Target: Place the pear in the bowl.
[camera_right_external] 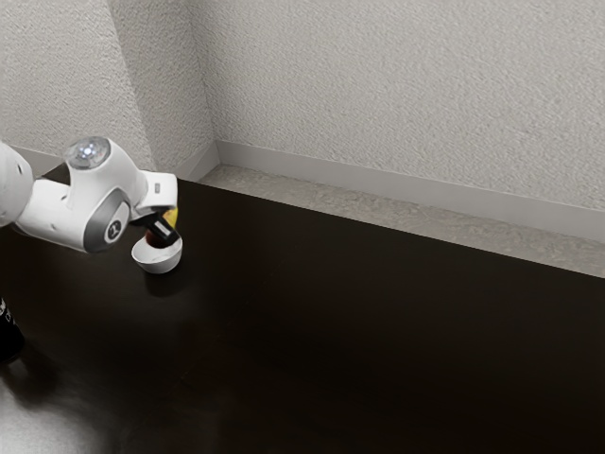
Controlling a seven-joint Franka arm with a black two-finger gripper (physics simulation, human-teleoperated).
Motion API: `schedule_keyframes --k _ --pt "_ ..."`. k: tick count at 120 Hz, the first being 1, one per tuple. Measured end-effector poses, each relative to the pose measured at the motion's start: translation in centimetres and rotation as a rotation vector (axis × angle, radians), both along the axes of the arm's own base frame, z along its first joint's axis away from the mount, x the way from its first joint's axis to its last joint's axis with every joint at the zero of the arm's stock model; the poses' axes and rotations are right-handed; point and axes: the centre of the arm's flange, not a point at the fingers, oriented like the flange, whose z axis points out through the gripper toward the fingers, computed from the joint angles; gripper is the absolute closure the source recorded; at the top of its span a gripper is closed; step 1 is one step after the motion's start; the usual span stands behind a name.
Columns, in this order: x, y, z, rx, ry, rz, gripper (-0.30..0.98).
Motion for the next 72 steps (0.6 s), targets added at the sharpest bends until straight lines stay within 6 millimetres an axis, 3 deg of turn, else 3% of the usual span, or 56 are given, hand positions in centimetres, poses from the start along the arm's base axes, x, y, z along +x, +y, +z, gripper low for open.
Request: schedule_keyframes --k 12,26,55,72 --pt "1.2 1.0 -0.4 0.024 0.004 -0.005 0.38" --pt "2.5 2.7 -3.1 -0.063 0.01 0.006 0.39" --pt "4.3 6.0 -3.4 -0.122 -0.014 0.016 0.4" --pt "4.1 7.2 -3.9 -0.134 -0.004 0.021 0.4"
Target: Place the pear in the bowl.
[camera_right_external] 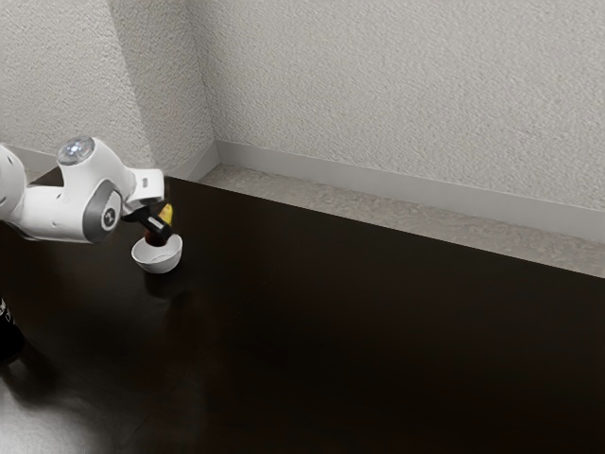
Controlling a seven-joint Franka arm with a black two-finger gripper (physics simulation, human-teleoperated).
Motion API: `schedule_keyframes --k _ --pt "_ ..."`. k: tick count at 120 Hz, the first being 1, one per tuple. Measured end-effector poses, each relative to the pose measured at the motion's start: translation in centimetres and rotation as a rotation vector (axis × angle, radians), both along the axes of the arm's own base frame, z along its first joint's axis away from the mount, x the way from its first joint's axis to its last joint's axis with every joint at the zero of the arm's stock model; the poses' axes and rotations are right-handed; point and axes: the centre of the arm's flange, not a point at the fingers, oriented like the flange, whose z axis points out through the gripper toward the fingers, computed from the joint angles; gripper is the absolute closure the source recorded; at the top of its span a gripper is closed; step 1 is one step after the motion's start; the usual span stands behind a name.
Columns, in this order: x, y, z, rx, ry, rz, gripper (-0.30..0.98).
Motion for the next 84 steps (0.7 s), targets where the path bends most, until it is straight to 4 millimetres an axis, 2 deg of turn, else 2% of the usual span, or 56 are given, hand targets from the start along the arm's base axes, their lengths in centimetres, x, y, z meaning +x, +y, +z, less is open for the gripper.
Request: schedule_keyframes --k 14,36,59,70,84 --pt "0.3 1.4 -0.5 -0.001 0.009 0.007 0.41" --pt "0.4 1.9 -0.9 0.001 0.023 -0.002 0.4" --pt "0.4 1.7 -1.0 0.003 0.034 -0.017 0.18" --pt "0.2 1.3 0.4 0.013 0.032 -0.027 0.12" --pt "-0.8 -0.4 4.2 -0.036 0.099 -0.01 0.08"
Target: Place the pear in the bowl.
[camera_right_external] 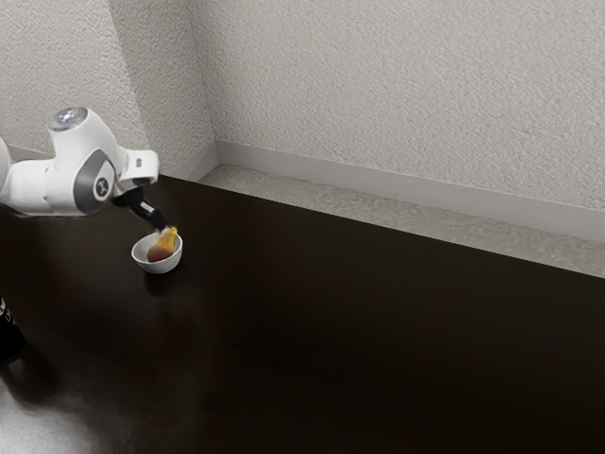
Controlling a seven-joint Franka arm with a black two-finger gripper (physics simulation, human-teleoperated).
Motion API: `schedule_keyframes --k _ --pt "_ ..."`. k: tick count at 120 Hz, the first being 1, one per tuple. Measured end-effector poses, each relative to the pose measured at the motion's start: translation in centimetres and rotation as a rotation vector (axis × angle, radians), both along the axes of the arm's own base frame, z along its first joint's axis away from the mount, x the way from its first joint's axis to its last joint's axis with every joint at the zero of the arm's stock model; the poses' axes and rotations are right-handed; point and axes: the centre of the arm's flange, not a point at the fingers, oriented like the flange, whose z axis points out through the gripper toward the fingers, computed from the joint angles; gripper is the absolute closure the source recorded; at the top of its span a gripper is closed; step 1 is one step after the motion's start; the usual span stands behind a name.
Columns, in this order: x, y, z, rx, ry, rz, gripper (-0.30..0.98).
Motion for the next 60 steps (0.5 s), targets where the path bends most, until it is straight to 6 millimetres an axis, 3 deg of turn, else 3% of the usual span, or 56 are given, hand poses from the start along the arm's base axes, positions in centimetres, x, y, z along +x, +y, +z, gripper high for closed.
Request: schedule_keyframes --k 16,45,52,60 --pt "-0.7 -3.8 6.1 -0.067 0.094 0.013 0.05" --pt "-0.2 -12.4 22.2 -0.072 0.157 -0.015 0.03" --pt "-0.5 -14.3 24.1 -0.068 0.189 -0.018 0.02" --pt "-0.9 -15.6 24.5 -0.073 0.24 -0.007 0.02"
